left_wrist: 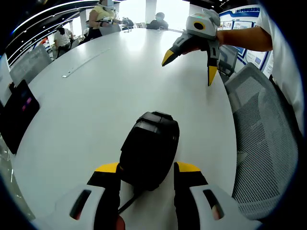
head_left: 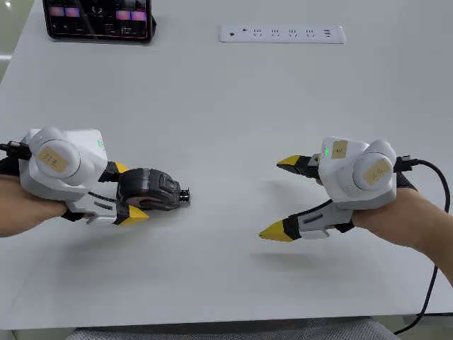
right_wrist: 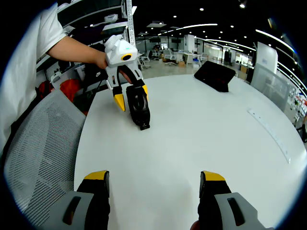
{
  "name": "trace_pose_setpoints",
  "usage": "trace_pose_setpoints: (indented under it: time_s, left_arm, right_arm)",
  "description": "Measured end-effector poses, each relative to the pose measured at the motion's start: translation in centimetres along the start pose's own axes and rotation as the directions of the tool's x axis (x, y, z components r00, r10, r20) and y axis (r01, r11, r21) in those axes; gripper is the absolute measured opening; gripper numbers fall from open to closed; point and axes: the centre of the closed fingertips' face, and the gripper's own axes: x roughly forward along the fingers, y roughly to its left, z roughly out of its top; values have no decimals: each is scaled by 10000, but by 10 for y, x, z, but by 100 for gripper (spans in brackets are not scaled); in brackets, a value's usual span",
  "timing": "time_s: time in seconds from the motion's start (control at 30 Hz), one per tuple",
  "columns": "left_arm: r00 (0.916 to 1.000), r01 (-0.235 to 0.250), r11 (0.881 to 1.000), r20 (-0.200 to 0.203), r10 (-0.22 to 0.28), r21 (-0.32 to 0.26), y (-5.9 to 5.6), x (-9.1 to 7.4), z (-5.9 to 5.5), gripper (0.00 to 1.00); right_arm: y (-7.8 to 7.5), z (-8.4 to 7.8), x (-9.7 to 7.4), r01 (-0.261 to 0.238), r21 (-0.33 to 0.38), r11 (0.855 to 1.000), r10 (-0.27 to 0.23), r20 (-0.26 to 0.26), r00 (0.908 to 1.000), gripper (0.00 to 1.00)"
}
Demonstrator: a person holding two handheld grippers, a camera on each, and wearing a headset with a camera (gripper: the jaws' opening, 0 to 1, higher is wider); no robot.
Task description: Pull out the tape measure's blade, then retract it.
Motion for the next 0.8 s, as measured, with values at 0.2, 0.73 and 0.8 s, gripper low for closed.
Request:
trace_pose_setpoints:
  time_s: [0.2,0.73,0.8]
  left_arm:
    - [10000,-31,9998,-46,32,189,2,1,-1,36]
    - [9975,-133,9918,-665,219,1271,6,2,-3,29]
    - [9969,-165,9900,-744,271,1399,6,3,-3,29]
  right_arm:
    - [1,-1,1,-28,40,10000,28,2,10000,75]
    - [5,-2,7,-105,94,9999,104,24,9999,74]
    - [5,-2,7,-100,107,9999,100,22,9999,74]
